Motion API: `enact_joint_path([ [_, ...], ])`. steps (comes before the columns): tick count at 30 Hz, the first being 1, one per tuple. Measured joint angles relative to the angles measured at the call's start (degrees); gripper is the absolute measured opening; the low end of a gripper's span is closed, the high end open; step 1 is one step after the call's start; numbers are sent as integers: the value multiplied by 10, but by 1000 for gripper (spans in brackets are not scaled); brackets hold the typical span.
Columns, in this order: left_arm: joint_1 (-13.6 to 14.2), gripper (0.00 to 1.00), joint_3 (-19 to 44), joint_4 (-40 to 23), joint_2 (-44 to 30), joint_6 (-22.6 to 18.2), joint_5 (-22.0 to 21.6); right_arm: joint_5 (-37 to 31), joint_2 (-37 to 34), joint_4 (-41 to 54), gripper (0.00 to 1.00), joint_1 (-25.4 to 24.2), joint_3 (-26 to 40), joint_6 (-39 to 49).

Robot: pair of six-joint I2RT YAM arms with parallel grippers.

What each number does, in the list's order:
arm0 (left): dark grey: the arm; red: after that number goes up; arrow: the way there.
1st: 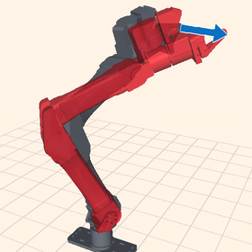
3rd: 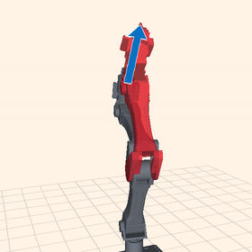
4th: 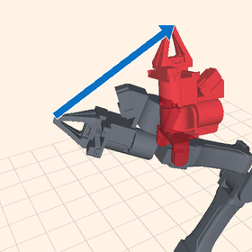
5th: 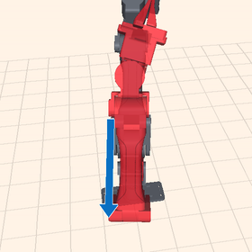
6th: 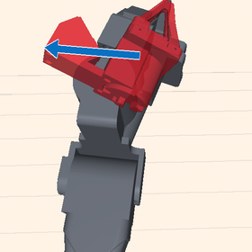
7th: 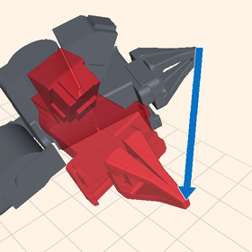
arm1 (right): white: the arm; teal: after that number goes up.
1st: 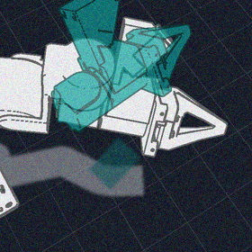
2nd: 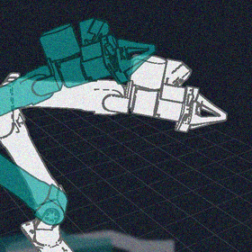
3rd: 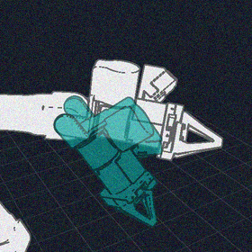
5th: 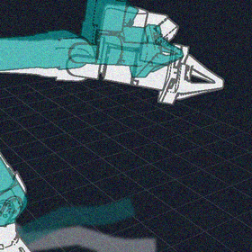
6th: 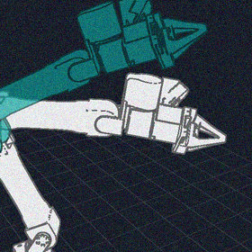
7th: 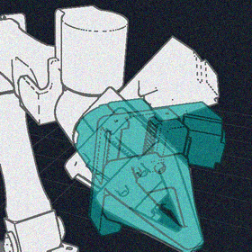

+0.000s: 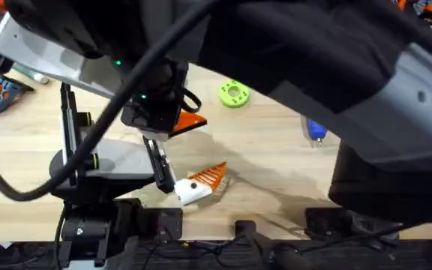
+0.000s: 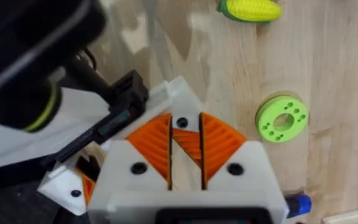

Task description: Pick up the gripper from the table and insert it into the empty holder that is missing its gripper. Then pick up a screw, insert it into the mounting hole, and use the screwdriver to tighten it. Finally, clean up the table by picking up the vegetable and placing it into the bucket.

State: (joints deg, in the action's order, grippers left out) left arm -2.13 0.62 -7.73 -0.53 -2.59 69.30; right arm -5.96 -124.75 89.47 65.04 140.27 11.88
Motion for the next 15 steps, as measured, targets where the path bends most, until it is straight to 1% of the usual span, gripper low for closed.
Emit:
enact_joint_path([
  [2, 0, 985, 0, 0, 0, 0, 0, 0, 0, 0, 258, 0, 0, 0],
  [6, 0, 986, 0, 0, 0, 0, 0, -3, 0, 1, 340, -1, 2, 1],
  [12, 0, 986, 0, 0, 0, 0, 1, -9, 0, 3, 555, -5, 3, 2],
  [15, 0, 987, 0, 0, 0, 0, 2, -13, 0, 3, 641, -8, 3, 2],
])
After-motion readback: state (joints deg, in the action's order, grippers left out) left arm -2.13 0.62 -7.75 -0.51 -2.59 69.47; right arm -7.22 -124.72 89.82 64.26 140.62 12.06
